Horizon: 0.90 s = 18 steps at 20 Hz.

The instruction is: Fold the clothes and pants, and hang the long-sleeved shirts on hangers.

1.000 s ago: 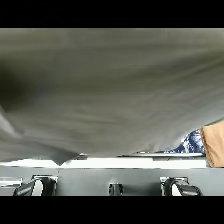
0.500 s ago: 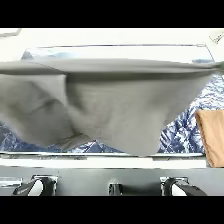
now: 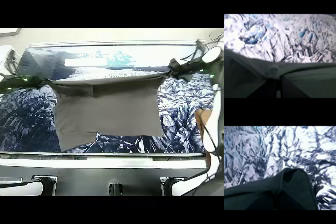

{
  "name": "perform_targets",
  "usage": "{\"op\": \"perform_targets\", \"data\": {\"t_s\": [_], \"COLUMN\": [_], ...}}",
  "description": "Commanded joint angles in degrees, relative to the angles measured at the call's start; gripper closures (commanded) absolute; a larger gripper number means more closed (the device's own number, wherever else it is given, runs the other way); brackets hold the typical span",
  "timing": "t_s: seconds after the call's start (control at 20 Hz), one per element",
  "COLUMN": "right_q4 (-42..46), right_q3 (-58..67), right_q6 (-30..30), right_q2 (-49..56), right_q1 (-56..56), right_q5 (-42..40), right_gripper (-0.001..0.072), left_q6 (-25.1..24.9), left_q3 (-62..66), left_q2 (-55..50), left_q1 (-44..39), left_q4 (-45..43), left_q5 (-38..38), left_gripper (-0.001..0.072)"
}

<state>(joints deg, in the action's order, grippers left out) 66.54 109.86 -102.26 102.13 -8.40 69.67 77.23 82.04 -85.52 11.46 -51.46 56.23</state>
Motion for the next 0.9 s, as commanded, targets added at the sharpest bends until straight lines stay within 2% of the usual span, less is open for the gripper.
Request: {"op": "perform_targets", "data": {"t_s": [0.0, 0.1, 0.15, 0.2, 0.25, 0.3, 0.4, 0.5, 0.6, 0.65, 0.85], "right_q4": [-6.19, -5.40, -5.51, -5.64, -5.35, -3.78, 5.86, 12.50, 14.10, 14.08, 12.07], "right_q3": [-0.07, -0.07, -0.07, 0.39, 1.68, 3.26, 4.39, 3.82, 0.22, -2.34, -12.41], "right_q6": [-2.54, -2.34, -2.34, -2.08, 0.37, 2.93, 4.63, 6.64, 7.13, 7.17, 8.55], "right_q2": [7.45, 9.31, 9.33, 8.81, 7.80, 6.54, 2.67, 0.44, -1.75, -3.21, -7.91], "right_q1": [1.33, 2.19, 2.19, 1.57, 0.20, -1.77, -7.39, -13.03, -17.09, -17.99, -17.77], "right_q5": [-0.17, 2.40, 2.62, 3.41, 5.75, 9.53, 21.27, 32.87, 36.70, 36.20, 32.46], "right_gripper": [0.0664, 0.0660, 0.0566, 0.0389, 0.0165, 0.0078, 0.0081, 0.0083, 0.0084, 0.0084, 0.0084], "left_q6": [-0.11, -0.11, -0.11, -0.11, -0.13, -0.13, 1.95, 7.61, 7.89, 5.35, -6.62], "left_q3": [0.44, 0.46, 0.50, 1.14, 3.10, 5.92, 10.23, 8.33, -0.76, -7.43, -28.85], "left_q2": [-8.17, -9.51, -9.46, -9.22, -8.96, -8.85, -8.15, -6.03, -2.56, -0.63, 1.88], "left_q1": [-2.56, -3.67, -3.91, -3.56, -2.27, -0.31, 4.96, 10.91, 15.76, 17.22, 18.38], "left_q4": [3.91, 3.93, 3.91, 3.74, 2.69, 0.24, -10.05, -20.44, -20.00, -18.51, -7.61], "left_q5": [-0.13, 1.38, 1.88, 3.52, 7.48, 13.57, 26.69, 34.05, 34.16, 33.05, 23.96], "left_gripper": [0.0680, 0.0674, 0.0555, 0.0296, 0.0060, 0.0039, 0.0040, 0.0054, 0.0075, 0.0147, 0.0196]}}
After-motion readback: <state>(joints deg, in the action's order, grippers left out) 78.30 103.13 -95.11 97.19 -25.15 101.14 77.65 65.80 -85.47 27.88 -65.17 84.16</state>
